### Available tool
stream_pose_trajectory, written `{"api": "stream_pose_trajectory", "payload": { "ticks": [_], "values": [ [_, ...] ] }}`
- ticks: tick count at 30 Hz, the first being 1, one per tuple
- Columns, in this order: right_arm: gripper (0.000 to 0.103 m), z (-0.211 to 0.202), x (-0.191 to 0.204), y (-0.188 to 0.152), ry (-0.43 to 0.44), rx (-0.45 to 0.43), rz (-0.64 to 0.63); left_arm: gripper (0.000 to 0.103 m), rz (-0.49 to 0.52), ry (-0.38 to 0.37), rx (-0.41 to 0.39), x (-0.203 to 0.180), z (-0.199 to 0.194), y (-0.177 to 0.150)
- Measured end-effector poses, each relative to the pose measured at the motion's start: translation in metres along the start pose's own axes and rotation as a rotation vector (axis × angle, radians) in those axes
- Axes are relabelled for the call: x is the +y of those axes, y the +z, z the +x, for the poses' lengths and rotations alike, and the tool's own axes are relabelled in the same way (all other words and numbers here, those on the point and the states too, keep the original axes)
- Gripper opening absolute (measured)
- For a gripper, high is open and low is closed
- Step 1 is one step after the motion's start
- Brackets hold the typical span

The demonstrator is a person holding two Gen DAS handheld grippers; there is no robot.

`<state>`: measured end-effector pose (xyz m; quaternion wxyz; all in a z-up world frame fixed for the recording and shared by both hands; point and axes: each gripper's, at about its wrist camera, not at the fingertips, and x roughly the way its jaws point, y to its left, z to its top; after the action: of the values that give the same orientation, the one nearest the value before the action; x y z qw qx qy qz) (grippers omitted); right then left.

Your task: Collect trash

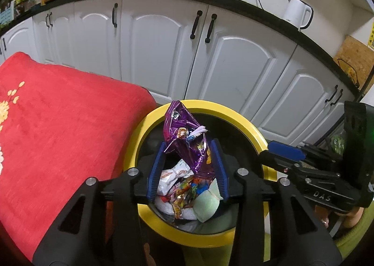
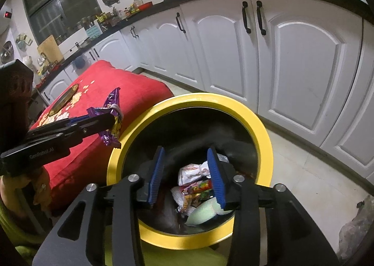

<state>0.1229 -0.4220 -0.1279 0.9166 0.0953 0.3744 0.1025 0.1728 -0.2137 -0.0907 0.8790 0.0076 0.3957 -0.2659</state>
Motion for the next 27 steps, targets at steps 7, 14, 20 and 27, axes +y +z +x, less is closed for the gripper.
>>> {"api": "stream_pose_trajectory", "payload": {
  "ticks": [7, 14, 20, 27],
  "values": [
    [0.052, -0.011, -0.001, 0.002, -0.020, -0.022, -0.010, 0.052, -0.012, 0.012, -0.007, 0.002, -0.008, 0.000],
    [0.076, -0.025, 0.007, 0.008, -0.042, -0.064, -0.019, 0.085, -0.037, 0.026, -0.026, 0.011, -0.025, 0.001],
    [0.084, -0.042, 0.025, 0.015, -0.054, -0.118, -0.052, 0.092, -0.054, 0.062, -0.077, 0.020, -0.052, 0.004],
    [0.094, -0.060, 0.061, 0.022, -0.039, -0.185, -0.111, 0.092, -0.080, 0.129, -0.177, 0.035, -0.102, 0.005]
  ]
}}
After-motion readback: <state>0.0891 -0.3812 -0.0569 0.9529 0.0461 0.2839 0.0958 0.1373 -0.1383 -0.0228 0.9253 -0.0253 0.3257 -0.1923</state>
